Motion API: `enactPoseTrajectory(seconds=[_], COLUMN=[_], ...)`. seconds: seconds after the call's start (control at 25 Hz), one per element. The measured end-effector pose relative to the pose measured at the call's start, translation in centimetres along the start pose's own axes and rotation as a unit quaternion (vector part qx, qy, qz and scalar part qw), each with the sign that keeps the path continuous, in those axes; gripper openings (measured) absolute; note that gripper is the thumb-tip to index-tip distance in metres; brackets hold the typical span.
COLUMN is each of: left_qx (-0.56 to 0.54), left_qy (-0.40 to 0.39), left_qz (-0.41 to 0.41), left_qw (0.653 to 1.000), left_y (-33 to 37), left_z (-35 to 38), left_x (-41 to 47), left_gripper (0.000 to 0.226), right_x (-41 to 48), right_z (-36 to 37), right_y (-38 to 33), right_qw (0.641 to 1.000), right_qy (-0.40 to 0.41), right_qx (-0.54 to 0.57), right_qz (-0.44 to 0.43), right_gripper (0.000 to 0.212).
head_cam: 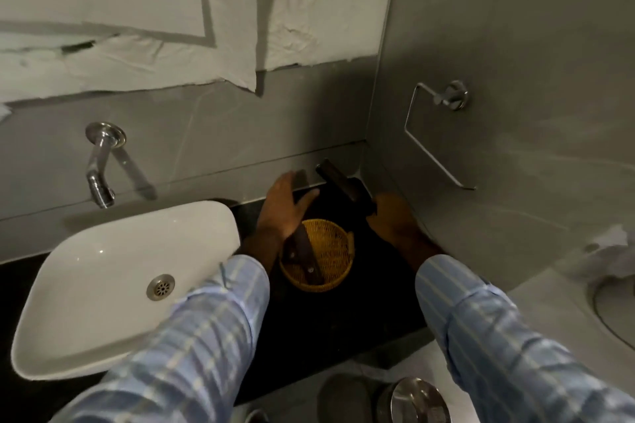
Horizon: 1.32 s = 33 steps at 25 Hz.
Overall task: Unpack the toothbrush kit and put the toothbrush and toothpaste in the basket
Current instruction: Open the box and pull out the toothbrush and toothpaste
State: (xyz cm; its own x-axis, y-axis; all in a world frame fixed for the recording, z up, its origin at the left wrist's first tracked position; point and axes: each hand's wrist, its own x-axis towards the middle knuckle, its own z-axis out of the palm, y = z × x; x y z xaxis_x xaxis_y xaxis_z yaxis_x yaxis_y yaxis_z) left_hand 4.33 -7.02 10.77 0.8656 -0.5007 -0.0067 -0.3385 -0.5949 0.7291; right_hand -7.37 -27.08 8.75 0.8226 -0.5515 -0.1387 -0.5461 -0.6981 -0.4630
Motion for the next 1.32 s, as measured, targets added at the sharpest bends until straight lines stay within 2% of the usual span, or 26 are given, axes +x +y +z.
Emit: enactPoseTrajectory(seconds=[0.16,0.24,0.32,0.6,0.68,0.8,0.88,1.04,1.12,1.16,1.2,1.28,1.32], left_qx=[-0.085,-0.124,-0.182,-0.303,-0.293,-0.235,-0.256,-0.270,-0.295,-0.316,-0.338,-0.389,-0.419], left_qy=[0.010,0.018,0.008,-0.050,-0.055,-0.021,0.001,0.010,0.047,0.066,0.076,0.057,0.030], left_qz=[-0.002,0.009,0.015,0.038,0.048,0.086,0.089,0.123,0.125,0.122,0.117,0.107,0.105], left_qw=[0.996,0.992,0.983,0.951,0.953,0.968,0.963,0.955,0.946,0.939,0.931,0.913,0.901], left_y=[5.0,6.7,8.3,13.0,14.0,15.3,16.0,17.0,17.2,17.2,17.1,17.0,16.8], left_z=[-4.6,-6.3,-7.7,-12.8,-14.1,-15.6,-16.3,-16.8,-16.9,-16.8,-16.8,-16.4,-16.1], left_x=[2.6,2.9,2.8,1.7,1.6,1.7,1.9,1.8,1.9,2.0,2.1,2.1,2.1], left_gripper=[0.055,0.036,0.027,0.025,0.024,0.021,0.021,0.014,0.011,0.010,0.010,0.015,0.019], right_x=[-1.6,-2.2,-2.6,-4.2,-4.5,-4.4,-4.3,-4.5,-5.0,-5.2,-5.6,-5.7,-5.5], right_z=[-4.3,-6.3,-8.0,-13.2,-14.6,-16.5,-17.8,-19.0,-18.8,-18.6,-18.4,-18.1,-18.0], right_y=[-2.1,-2.9,-3.6,-6.0,-6.4,-7.1,-8.0,-10.1,-11.3,-12.0,-13.1,-15.2,-16.0], right_qw=[0.997,0.994,0.993,0.982,0.977,0.971,0.972,0.974,0.972,0.956,0.902,0.707,0.621], right_qy=[0.060,0.081,0.091,0.155,0.174,0.188,0.185,0.196,0.204,0.161,0.081,-0.067,-0.090], right_qx=[0.011,0.011,-0.017,-0.034,-0.023,-0.045,-0.044,-0.009,0.108,0.244,0.421,0.698,0.775], right_qz=[-0.050,-0.066,-0.078,-0.106,-0.122,-0.144,-0.135,-0.116,-0.043,0.015,0.061,0.086,0.074], right_gripper=[0.016,0.020,0.022,0.025,0.022,0.020,0.023,0.036,0.058,0.067,0.068,0.051,0.039])
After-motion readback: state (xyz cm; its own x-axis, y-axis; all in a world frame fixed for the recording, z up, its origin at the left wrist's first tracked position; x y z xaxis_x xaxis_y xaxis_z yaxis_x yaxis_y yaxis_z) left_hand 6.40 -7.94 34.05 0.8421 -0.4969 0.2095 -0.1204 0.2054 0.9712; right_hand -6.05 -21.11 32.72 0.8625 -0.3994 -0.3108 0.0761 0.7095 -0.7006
